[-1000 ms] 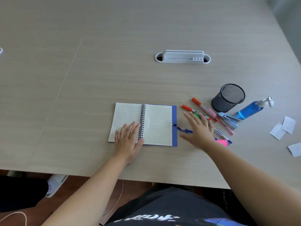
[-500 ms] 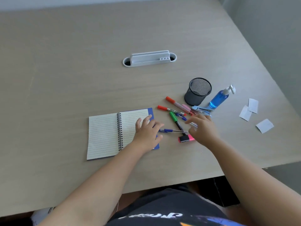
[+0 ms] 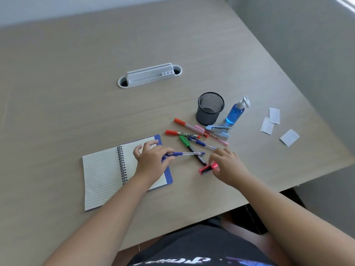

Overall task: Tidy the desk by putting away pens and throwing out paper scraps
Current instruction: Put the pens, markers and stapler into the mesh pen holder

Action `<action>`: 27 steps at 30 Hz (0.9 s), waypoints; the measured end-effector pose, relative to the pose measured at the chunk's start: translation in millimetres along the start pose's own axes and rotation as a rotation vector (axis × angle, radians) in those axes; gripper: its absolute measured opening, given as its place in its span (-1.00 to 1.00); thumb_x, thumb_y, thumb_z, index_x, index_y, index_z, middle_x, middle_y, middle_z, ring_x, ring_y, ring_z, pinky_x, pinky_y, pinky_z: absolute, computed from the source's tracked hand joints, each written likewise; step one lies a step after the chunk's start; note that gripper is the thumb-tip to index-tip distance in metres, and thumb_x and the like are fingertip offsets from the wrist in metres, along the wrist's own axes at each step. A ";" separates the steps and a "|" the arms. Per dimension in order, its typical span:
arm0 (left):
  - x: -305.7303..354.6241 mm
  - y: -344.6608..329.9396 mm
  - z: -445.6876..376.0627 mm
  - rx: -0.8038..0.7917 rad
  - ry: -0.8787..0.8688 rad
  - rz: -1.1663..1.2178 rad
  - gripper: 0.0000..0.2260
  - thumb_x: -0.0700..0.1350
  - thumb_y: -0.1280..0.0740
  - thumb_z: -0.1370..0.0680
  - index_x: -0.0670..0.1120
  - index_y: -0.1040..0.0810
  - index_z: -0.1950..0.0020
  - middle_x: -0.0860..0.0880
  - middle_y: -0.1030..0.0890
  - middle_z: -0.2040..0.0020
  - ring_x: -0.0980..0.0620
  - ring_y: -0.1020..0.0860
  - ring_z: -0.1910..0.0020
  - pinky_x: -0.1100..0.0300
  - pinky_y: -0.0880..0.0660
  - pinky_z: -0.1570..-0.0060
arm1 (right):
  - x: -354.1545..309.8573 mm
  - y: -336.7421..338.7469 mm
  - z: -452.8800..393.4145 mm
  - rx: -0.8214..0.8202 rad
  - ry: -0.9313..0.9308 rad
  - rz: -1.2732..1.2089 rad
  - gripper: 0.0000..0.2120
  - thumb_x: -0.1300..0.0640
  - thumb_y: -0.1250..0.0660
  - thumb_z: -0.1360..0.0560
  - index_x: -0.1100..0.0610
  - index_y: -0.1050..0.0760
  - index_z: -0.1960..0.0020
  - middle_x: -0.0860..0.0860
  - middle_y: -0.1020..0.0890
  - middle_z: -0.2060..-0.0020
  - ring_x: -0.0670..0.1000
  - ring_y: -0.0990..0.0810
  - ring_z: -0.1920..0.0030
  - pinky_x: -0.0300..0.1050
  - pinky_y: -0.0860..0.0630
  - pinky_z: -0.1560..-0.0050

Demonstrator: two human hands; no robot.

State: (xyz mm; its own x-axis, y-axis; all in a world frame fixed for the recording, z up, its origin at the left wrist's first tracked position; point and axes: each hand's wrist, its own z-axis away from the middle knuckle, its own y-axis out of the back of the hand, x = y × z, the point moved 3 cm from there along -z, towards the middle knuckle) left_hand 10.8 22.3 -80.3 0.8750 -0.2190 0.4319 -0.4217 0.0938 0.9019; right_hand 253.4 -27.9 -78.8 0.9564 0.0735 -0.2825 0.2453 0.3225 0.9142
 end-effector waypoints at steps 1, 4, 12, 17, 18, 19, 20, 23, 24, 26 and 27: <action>1.6 9.7 -1.4 0.046 0.018 0.027 -0.89 0.12 -0.37 -0.49 0.23 -0.61 0.01 0.26 -0.63 0.10 0.09 -0.37 -0.32 0.04 0.05 -0.24 | 3.4 2.9 2.3 -0.006 -0.007 -0.032 -0.84 0.13 -0.31 -0.42 0.00 -0.51 0.00 -0.05 -0.55 -0.03 0.07 -0.46 -0.09 -0.13 -0.36 -0.03; 10.0 44.3 -13.5 0.235 0.068 0.083 -0.89 0.15 -0.39 -0.48 0.23 -0.62 0.02 0.25 -0.62 0.12 0.09 -0.41 -0.26 0.00 -0.05 -0.17 | 14.3 13.0 11.4 -0.013 -0.081 -0.213 -0.81 0.13 -0.35 -0.38 -0.02 -0.48 0.02 -0.12 -0.55 0.14 0.03 -0.50 0.09 -0.13 -0.46 0.12; 66.3 80.4 -82.8 0.369 -0.049 0.062 -0.86 0.12 -0.38 -0.48 0.21 -0.63 -0.02 0.25 -0.51 0.20 0.03 -0.42 -0.23 -0.16 -0.15 -0.19 | 14.2 69.4 -4.0 0.335 -0.110 -0.564 -0.70 0.23 -0.36 -0.47 -0.01 -0.52 -0.16 -0.16 -0.49 0.20 -0.08 -0.49 0.24 -0.23 -0.43 0.17; 93.5 61.3 -115.9 0.227 -0.136 -0.073 -0.86 0.02 -0.37 -0.48 0.17 -0.62 -0.03 0.14 -0.64 0.03 -0.01 -0.37 -0.29 -0.15 -0.04 -0.25 | 9.8 118.1 -23.5 0.460 -0.195 -0.743 -0.83 0.21 -0.34 -0.48 0.04 -0.46 -0.03 -0.11 -0.56 0.21 -0.13 -0.53 0.23 -0.44 -0.42 0.31; 96.7 56.8 -119.8 0.198 -0.139 -0.090 -0.85 0.00 -0.36 -0.50 0.17 -0.61 -0.04 0.14 -0.64 0.00 -0.02 -0.35 -0.31 -0.13 -0.01 -0.27 | 9.9 124.5 -27.5 0.477 -0.205 -0.752 -0.83 0.20 -0.35 -0.47 0.02 -0.44 0.00 -0.07 -0.58 0.19 -0.09 -0.56 0.20 -0.41 -0.43 0.28; 99.6 52.7 -122.6 0.175 -0.137 -0.099 -0.84 -0.02 -0.35 -0.51 0.17 -0.61 -0.05 0.14 -0.63 -0.03 -0.02 -0.34 -0.32 -0.12 0.01 -0.28 | 9.9 129.1 -31.5 0.487 -0.209 -0.760 -0.83 0.20 -0.36 -0.46 0.01 -0.42 0.02 -0.04 -0.60 0.17 -0.05 -0.57 0.16 -0.35 -0.46 0.23; 101.9 49.1 -125.1 0.158 -0.134 -0.105 -0.83 -0.03 -0.34 -0.51 0.17 -0.60 -0.06 0.14 -0.63 -0.05 -0.02 -0.33 -0.33 -0.12 0.03 -0.29 | 9.6 131.9 -36.0 0.490 -0.207 -0.760 -0.81 0.21 -0.37 -0.45 0.00 -0.41 0.04 -0.03 -0.60 0.16 0.00 -0.58 0.13 -0.28 -0.50 0.18; 108.7 40.5 -131.6 0.111 -0.129 -0.129 -0.81 -0.04 -0.31 -0.52 0.16 -0.59 -0.10 0.14 -0.61 -0.09 -0.01 -0.30 -0.34 -0.13 0.05 -0.32 | 9.2 133.7 -50.9 0.502 -0.178 -0.720 -0.82 0.25 -0.37 -0.45 0.05 -0.42 0.05 -0.22 -0.54 0.25 0.05 -0.60 0.09 0.05 -0.53 -0.16; 110.1 38.3 -133.7 0.098 -0.126 -0.134 -0.81 -0.03 -0.30 -0.53 0.17 -0.58 -0.10 0.15 -0.61 -0.10 -0.01 -0.30 -0.35 -0.13 0.06 -0.32 | 10.7 132.2 -56.4 0.517 -0.174 -0.706 -0.83 0.24 -0.37 -0.45 0.06 -0.43 0.04 -0.24 -0.54 0.27 0.02 -0.60 0.10 0.13 -0.46 -0.25; 112.7 34.3 -137.0 0.074 -0.120 -0.128 -0.80 -0.02 -0.29 -0.53 0.17 -0.56 -0.12 0.17 -0.61 -0.10 0.00 -0.29 -0.34 -0.11 0.08 -0.31 | 15.1 127.2 -67.7 0.528 -0.191 -0.678 -0.84 0.24 -0.33 -0.47 0.04 -0.44 0.01 -0.19 -0.60 0.25 -0.03 -0.60 0.12 0.17 -0.39 -0.30; 113.6 32.3 -138.0 0.061 -0.116 -0.121 -0.80 -0.01 -0.28 -0.54 0.17 -0.55 -0.14 0.18 -0.61 -0.10 0.01 -0.29 -0.34 -0.11 0.09 -0.31 | 16.5 124.0 -72.8 0.509 -0.208 -0.654 -0.84 0.23 -0.30 -0.49 0.04 -0.44 -0.02 -0.11 -0.64 0.19 -0.01 -0.60 0.11 0.16 -0.38 -0.30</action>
State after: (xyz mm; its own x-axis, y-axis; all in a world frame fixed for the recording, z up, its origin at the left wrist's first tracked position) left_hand 129.4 134.5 -0.8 0.8884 -0.3362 0.3127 -0.3316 0.0013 0.9434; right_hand 288.1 82.0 8.7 0.5952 -0.1702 -0.7854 0.7518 -0.2274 0.6190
